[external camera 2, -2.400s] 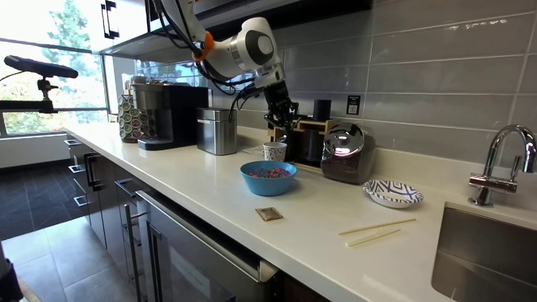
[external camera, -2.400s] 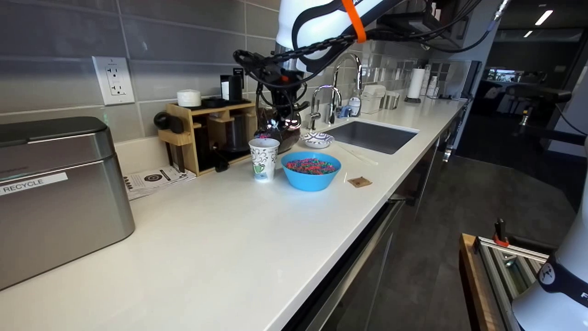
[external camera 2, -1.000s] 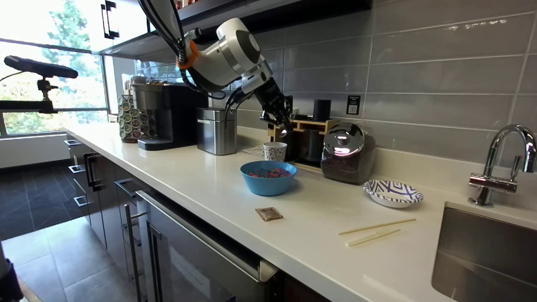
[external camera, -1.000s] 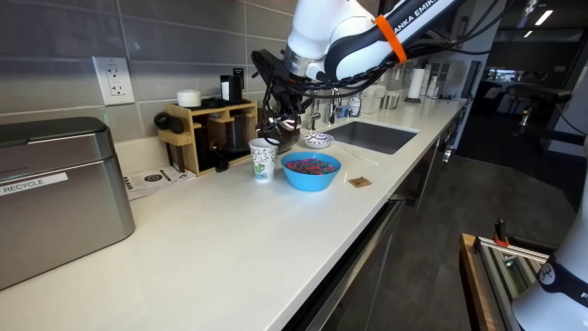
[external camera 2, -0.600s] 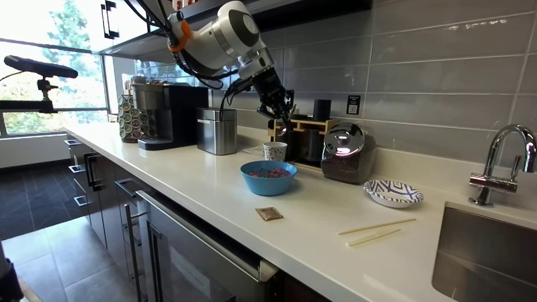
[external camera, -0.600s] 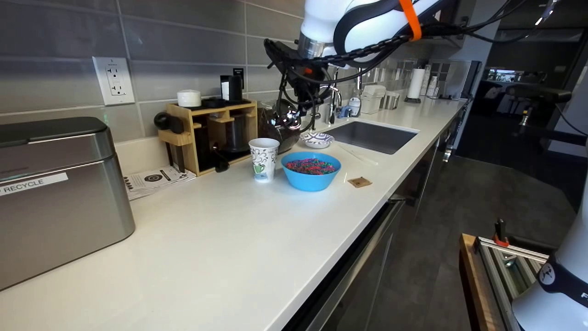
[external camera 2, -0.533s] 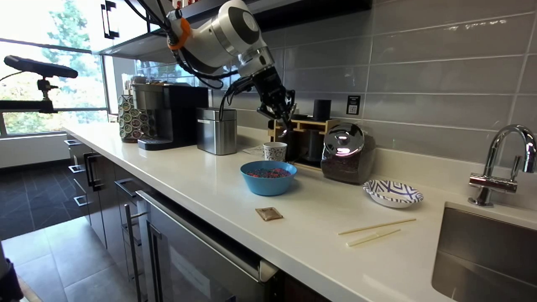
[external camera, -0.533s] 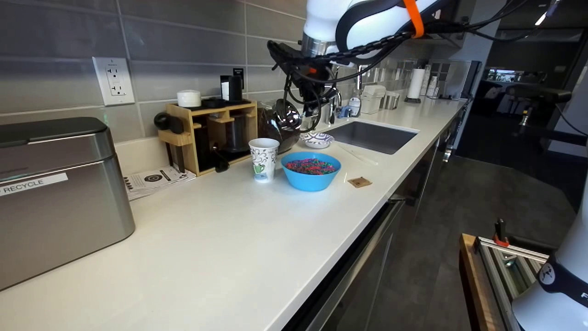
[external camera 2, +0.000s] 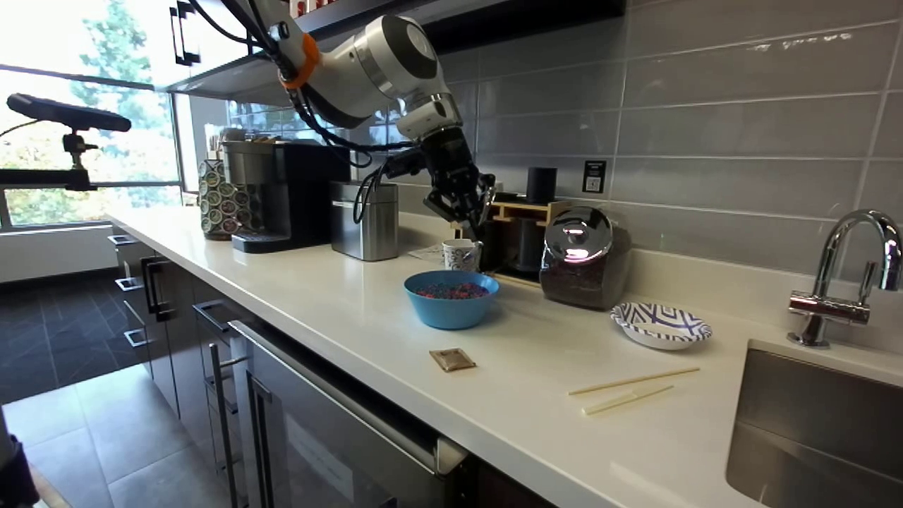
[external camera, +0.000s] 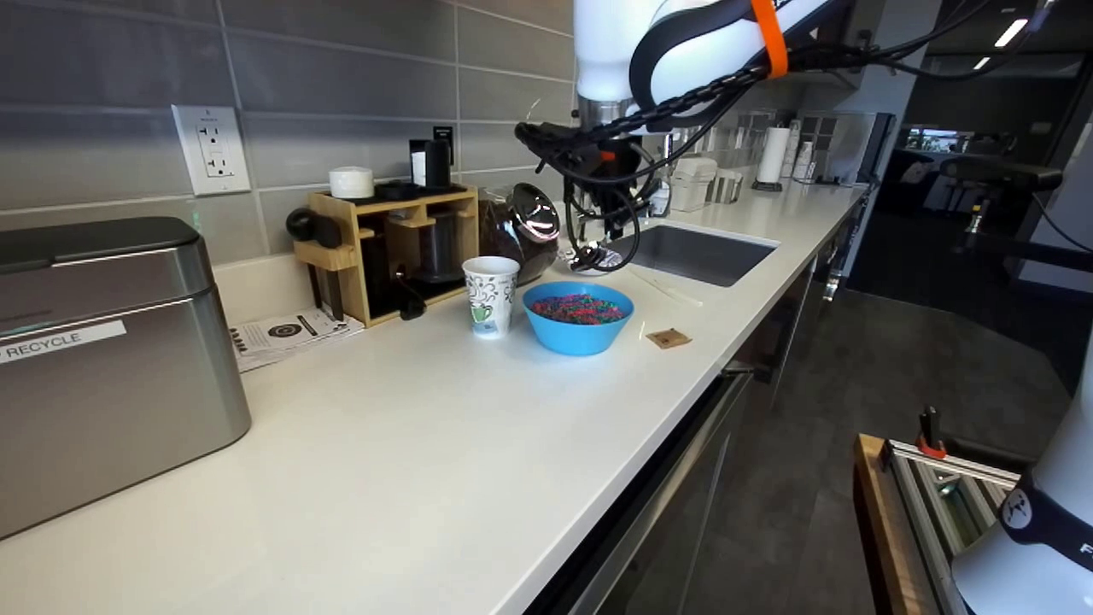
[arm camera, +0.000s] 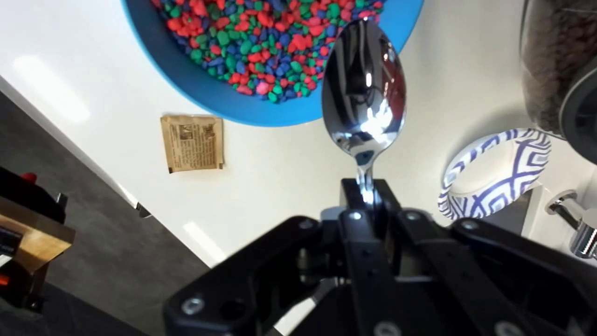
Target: Use the spoon to get some cereal from the blue bowl and put it in the coffee cup on the left.
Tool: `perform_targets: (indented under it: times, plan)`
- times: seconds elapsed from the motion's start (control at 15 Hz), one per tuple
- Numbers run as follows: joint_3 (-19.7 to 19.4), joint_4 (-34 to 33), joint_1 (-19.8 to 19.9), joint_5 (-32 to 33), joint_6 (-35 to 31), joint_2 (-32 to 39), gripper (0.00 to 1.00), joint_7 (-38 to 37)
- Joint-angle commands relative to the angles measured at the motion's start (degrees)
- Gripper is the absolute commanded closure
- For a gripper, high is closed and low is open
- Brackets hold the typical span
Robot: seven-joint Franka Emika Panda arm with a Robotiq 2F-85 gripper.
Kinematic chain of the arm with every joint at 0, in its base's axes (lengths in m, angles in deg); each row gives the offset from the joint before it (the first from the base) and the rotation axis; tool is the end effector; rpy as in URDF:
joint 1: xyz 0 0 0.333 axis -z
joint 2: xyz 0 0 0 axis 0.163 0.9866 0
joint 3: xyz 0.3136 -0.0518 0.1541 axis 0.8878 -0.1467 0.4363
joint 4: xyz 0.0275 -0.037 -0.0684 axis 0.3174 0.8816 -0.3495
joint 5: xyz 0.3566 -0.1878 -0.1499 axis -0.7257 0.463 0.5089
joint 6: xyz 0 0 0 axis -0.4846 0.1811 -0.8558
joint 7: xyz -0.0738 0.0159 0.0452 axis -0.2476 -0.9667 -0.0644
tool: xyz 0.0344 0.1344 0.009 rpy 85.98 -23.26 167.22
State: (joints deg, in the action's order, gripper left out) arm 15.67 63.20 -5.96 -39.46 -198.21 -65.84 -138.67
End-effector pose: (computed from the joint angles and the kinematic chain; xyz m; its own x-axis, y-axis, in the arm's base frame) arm 0.5588 -0.1388 0.4086 -0.5534 -0.7541 0.3537 -0.8315 0.4756 -0.2871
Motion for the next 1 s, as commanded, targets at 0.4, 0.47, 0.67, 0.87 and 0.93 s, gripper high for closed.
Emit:
perform_targets:
  times: [0.4,0.47,0.67,0.87,0.93]
  plan:
    - [1.4,0.7,0.0,4.3,-3.6,7.0,0.98,-0.8]
    - [1.4,0.6,-0.1,4.1,-4.5,7.7,0.98,-0.9]
    - [1.1,0.4,-0.3,4.0,-8.5,9.8,0.98,-1.2]
    - [0.7,0.2,-0.2,1.9,-12.5,11.5,0.98,-0.2]
    - [0.7,0.2,-0.1,0.6,-13.2,11.9,0.98,0.4]
